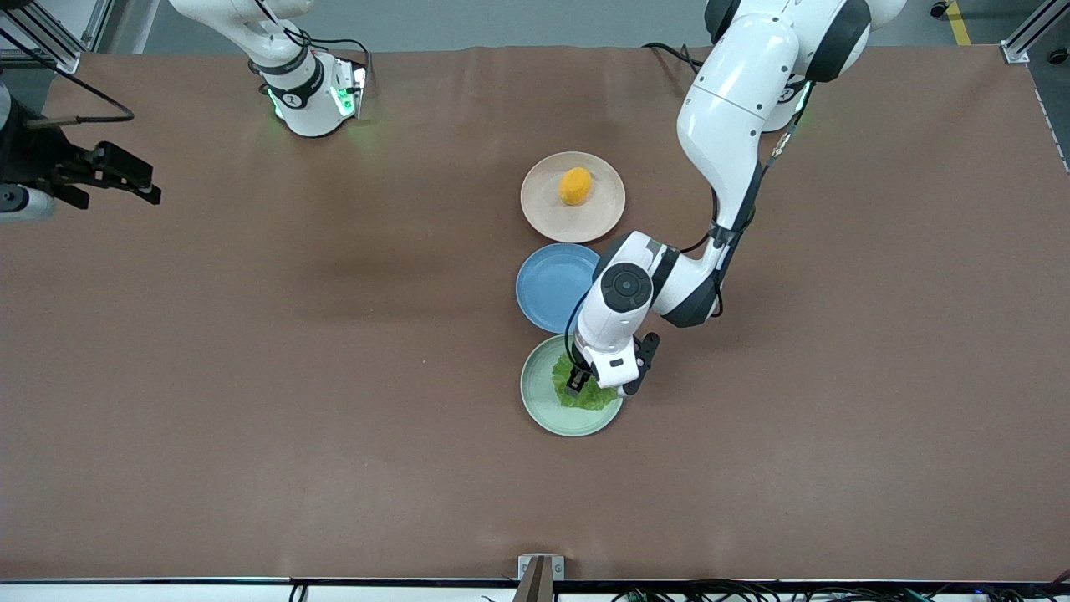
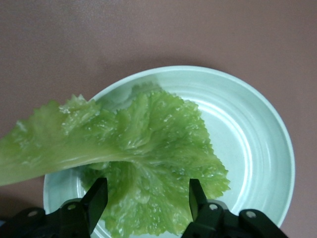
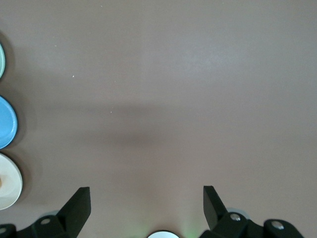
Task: Pick lemon and lettuce from plates
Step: 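Close the left gripper on the lettuce while the right gripper starts reaching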
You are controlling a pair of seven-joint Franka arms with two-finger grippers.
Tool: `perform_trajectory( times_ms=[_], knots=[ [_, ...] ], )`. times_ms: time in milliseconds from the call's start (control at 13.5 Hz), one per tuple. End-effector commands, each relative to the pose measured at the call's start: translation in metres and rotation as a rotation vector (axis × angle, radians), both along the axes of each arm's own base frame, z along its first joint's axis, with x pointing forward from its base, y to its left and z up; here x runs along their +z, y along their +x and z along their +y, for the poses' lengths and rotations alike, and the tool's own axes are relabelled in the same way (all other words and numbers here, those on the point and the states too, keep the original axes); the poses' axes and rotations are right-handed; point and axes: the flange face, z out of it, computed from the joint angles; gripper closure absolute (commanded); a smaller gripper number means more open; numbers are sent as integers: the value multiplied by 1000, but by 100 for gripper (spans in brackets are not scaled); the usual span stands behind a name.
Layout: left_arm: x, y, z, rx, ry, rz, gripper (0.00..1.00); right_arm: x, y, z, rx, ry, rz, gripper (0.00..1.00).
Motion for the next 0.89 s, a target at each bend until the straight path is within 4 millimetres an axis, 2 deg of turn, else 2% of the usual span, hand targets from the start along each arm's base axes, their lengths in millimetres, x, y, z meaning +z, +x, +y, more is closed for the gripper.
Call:
perform_trajectory(
  times_ms=[0, 149, 223, 371, 594, 817],
  knots=[
    [-2, -1, -2, 7, 2, 6, 23, -33, 25, -8, -12, -15, 13, 0],
    [-7, -2, -2, 7, 7, 12, 28, -49, 36, -8, 2, -18, 31, 0],
    [-7, -2, -2, 7, 7, 12, 36, -69, 46, -7, 6, -20, 61, 0],
    [-6, -2, -2, 7, 7, 12, 52, -72, 45, 10, 23, -24, 77, 0],
    [-4, -1, -2, 6, 3, 9, 70, -79, 36, 73, -80, -37, 114, 0],
    [1, -2, -2, 7, 10, 26, 89, -90, 18, 148, -200, -17, 153, 0]
  ],
)
